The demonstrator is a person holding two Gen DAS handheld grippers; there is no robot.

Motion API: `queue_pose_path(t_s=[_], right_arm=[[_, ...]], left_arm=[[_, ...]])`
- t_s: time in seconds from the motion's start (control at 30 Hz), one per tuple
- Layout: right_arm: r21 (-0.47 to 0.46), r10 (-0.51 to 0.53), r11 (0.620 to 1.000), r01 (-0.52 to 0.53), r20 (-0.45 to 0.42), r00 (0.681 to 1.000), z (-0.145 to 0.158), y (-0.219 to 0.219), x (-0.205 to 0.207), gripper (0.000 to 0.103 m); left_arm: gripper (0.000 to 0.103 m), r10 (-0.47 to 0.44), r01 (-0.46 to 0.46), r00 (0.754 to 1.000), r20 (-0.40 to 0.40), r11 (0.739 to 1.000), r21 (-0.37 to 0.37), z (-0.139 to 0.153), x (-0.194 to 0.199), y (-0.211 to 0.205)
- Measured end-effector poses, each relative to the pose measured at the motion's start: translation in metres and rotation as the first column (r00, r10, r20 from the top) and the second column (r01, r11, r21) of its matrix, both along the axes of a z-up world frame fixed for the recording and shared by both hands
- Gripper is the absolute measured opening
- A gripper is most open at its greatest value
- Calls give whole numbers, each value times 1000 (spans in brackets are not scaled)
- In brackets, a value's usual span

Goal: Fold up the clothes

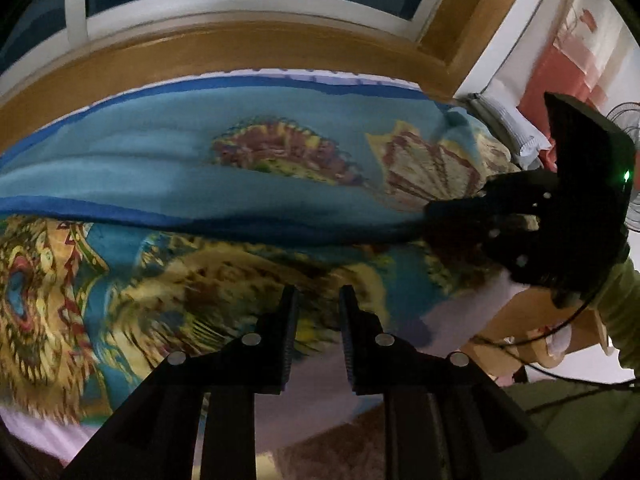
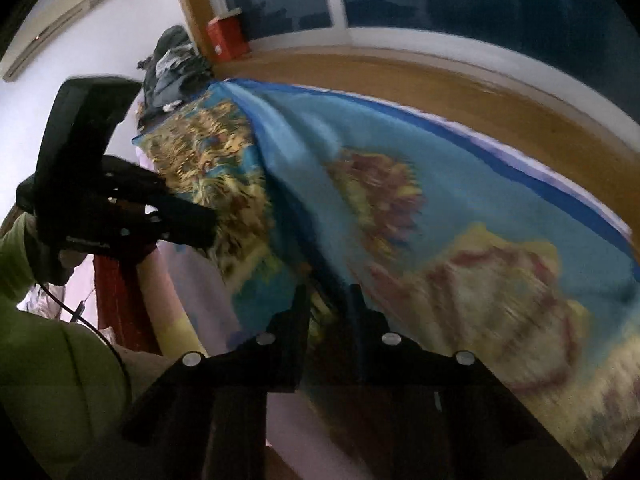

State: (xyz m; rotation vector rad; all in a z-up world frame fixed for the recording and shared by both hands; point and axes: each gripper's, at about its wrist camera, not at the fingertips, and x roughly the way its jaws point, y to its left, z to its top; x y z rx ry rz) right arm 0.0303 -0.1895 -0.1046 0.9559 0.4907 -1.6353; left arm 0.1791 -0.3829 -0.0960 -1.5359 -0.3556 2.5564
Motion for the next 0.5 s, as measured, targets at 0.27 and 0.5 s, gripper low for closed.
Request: queue_pose_path(t_s=[0.27,0.5], right_arm=[[196,-43,979,52,-54,998,-43,-54,7,17],[227,-110,966,121,-61,992,-47,-47,3,17]], left_arm=[[20,-77,77,996,51,997,-6,-30,-12,-37],[21,-111,106,992,66,992,73,-45,-4,-53]])
